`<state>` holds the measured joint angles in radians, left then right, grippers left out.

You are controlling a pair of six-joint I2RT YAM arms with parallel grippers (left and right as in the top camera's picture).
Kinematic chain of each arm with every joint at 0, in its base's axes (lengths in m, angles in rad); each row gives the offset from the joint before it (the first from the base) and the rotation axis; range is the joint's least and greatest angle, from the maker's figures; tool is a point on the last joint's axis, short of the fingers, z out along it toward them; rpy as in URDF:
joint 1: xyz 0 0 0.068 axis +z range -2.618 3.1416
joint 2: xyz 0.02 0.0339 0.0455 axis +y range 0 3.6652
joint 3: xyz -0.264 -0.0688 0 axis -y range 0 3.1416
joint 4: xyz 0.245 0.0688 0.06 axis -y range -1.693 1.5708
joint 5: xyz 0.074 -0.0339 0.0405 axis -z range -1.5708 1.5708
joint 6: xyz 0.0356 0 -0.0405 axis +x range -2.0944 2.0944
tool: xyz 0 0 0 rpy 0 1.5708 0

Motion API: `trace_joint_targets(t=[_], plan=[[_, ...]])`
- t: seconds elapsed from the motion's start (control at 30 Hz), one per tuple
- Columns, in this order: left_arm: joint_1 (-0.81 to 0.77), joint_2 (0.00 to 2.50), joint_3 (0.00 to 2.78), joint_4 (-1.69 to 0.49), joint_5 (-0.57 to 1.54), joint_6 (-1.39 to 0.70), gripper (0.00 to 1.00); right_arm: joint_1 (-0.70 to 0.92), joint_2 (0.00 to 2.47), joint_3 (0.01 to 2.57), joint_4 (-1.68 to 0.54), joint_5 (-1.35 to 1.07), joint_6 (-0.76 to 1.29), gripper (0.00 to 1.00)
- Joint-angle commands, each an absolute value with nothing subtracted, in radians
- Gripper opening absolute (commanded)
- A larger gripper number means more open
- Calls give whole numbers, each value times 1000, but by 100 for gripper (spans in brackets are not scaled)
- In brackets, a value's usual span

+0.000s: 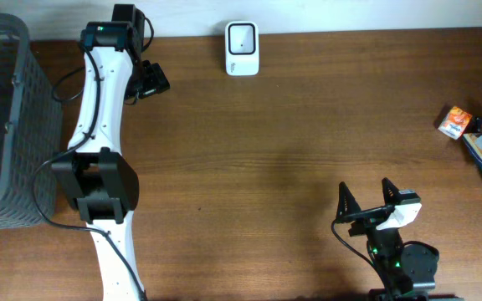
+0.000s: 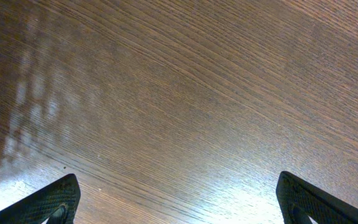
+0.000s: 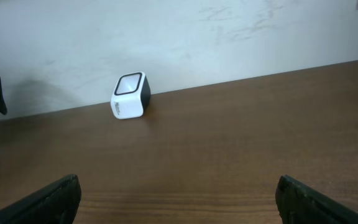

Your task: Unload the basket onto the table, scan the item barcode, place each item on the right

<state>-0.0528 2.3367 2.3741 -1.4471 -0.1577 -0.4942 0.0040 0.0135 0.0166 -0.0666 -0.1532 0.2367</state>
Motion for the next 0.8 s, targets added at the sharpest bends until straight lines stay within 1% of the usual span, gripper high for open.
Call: trace_joint_targets(t=[0.0, 0.23, 0.3, 0.37, 0.4, 0.43, 0.5, 0.6, 0.67, 0.7, 0.77], plan=[[-49, 2323, 2383, -1446, -165, -493, 99, 12, 3, 6, -66, -134, 241, 99], [-49, 2323, 2383, -1446, -166, -492, 99, 12, 3, 6, -66, -134, 241, 99], [-49, 2320, 2383, -1481, -166, -492, 99, 12, 3, 6, -66, -134, 242, 99], [-50, 2259, 2372, -1494, -179, -514, 99, 12, 3, 6, -66, -134, 242, 99], [-56, 2200, 2327, -1449, -181, -522, 99, 12, 3, 6, -66, -134, 241, 99], [-57, 2136, 2257, -1401, -181, -522, 99, 12, 3, 6, -66, -134, 241, 99], [-58, 1930, 1950, -1229, -180, -461, 99, 12, 3, 6, -66, -134, 241, 99], [-58, 1633, 1507, -1015, -178, -312, 99, 12, 3, 6, -66, -134, 241, 99], [-58, 1462, 1255, -839, -107, -193, 99, 12, 3, 6, -66, -134, 241, 99], [-58, 1341, 1084, -700, -19, -120, 99, 12, 3, 6, -66, -134, 241, 99], [-58, 1129, 817, -505, 85, -58, 99, 12, 3, 6, -66, -134, 241, 99]])
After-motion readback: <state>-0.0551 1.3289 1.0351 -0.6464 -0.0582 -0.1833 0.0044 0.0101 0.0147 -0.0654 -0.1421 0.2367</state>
